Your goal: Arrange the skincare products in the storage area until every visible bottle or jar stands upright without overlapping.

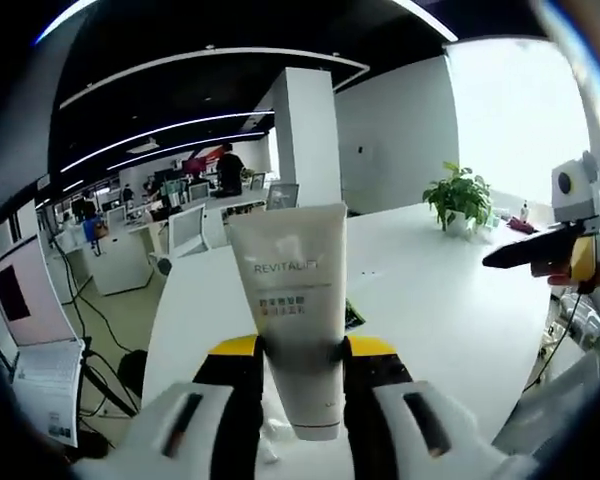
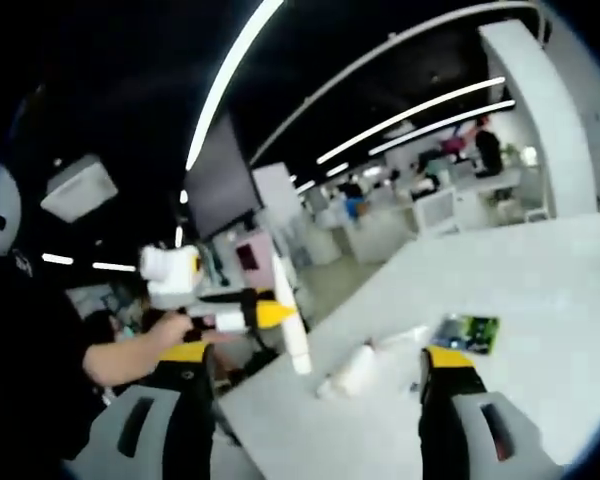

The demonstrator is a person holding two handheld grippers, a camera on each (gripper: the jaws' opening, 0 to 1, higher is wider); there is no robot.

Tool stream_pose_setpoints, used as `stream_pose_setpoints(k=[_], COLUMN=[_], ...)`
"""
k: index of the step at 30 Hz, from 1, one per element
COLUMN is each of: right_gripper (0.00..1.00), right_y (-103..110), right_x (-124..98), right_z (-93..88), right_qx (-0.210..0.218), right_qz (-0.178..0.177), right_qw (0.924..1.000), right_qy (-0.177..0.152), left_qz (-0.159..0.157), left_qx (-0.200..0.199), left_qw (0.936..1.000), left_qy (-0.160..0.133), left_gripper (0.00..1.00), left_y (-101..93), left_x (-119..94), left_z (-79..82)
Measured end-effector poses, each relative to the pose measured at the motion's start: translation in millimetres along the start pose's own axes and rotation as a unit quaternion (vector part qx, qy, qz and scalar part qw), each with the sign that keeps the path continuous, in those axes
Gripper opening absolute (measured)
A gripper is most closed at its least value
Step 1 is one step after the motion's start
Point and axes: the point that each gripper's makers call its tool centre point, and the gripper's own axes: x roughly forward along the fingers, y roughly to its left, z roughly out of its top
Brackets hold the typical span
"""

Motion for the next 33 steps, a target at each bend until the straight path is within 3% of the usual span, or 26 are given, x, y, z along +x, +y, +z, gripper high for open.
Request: stream_pose_setpoints(k=[3,12,19,27,33], right_gripper=[0.79,0.79,0.78,0.74,0.69], right_y=[4,21,40,59,62], right_x=[-1,5,20,37,44], right_z=[2.5,14.8,27.9,31.7,30.3], right_qx=[0.002,0.007,0.013,0.002,-0.007], right_qz=[0.002,0.022,0.050,0.076,0.075], right_qw=[1.0000,0.9997,0.9984,0.9971,0.9971], right_qy=[-0.003,-0.013,-0.022,-0.007,0.003], left_qz=[-0.009,-0.033,-0.051,-0.070,-0.083], left_qx=[0.005,0.011,0.020,0.030,0.036], left_qw=[0.9999,0.9993,0.9983,0.9967,0.9954], left_qy=[-0.002,-0.012,-0.021,-0.027,-0.032], left_gripper=[0.26,0.26,0.26,0.26,0.26], left_y=[-11.4,-41.1,-60.3,-79.6,-89.5], left_x=[-4,-16,-23,-29,-33], left_z=[4.3,12.0,19.8,23.5,27.4])
